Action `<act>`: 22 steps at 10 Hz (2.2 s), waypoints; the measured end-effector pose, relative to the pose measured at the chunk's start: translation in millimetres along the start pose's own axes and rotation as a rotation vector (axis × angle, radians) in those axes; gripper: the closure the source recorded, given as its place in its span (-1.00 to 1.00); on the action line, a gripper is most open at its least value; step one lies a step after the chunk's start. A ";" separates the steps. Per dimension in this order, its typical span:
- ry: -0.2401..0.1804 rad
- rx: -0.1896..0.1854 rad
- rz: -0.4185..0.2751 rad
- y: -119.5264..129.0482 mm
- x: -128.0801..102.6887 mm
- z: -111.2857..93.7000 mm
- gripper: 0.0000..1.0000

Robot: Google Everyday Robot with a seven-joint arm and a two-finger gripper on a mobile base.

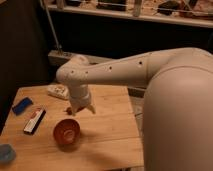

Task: Place the eraser in the ceramic cup

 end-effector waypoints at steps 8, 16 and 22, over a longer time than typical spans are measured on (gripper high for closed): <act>0.045 0.024 0.059 135.7 32.1 -26.9 -0.30; 0.044 0.024 0.078 135.4 31.2 -26.6 -0.30; 0.044 0.024 0.079 135.3 31.2 -26.4 -0.30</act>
